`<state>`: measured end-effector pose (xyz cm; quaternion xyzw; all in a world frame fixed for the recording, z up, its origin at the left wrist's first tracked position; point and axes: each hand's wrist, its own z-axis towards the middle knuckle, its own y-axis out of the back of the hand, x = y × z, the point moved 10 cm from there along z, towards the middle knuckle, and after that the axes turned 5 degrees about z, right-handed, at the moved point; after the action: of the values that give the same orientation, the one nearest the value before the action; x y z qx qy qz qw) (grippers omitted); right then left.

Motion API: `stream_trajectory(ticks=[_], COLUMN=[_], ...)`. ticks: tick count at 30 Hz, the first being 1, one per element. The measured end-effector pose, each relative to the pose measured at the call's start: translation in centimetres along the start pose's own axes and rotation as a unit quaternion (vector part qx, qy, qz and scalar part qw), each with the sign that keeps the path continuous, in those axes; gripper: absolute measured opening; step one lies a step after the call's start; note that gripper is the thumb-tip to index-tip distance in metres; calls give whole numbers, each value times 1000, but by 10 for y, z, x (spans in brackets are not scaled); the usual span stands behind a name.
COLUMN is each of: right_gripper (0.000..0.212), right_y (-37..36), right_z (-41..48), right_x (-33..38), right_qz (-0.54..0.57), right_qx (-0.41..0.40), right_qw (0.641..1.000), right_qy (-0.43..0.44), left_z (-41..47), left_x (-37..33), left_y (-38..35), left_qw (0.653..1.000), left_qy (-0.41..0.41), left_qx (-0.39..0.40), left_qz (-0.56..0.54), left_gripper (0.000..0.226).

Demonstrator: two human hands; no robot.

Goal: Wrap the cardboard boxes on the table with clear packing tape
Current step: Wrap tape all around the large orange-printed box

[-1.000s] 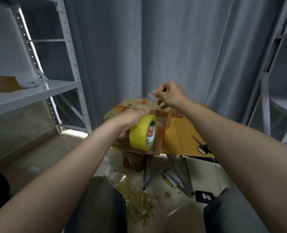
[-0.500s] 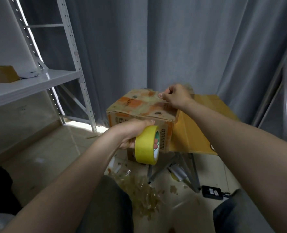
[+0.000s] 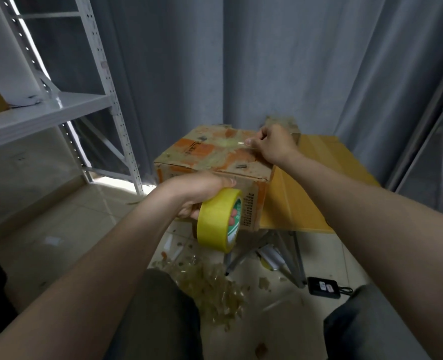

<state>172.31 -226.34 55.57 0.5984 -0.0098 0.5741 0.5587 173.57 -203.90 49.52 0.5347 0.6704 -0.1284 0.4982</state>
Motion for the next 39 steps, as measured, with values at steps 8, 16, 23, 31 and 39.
stream_trajectory(ticks=[8,16,23,31,39], right_gripper=[46,72,88,91,84], right_y=[9,-55,-64,-68,-61], right_z=[-5,-45,-45,-39,-34], right_x=[11,48,23,16,22], right_qz=[-219,-198,-281,-287,-228], right_qx=[0,194,227,207,131], right_qw=[976,961,930,934,965], right_qy=[1,17,-65,-56,-12], left_z=[17,35,39,39,41], left_x=[6,4,-6,5,17], left_y=[-6,-17,-34,-34,-37], left_qw=[1000,999,998,1000,998], left_qy=[6,-21,-29,-13,-16], left_qx=[16,-4,9,21,5], left_qz=[4,-42,-62,-17,-54], left_gripper=[38,37,32,37,35])
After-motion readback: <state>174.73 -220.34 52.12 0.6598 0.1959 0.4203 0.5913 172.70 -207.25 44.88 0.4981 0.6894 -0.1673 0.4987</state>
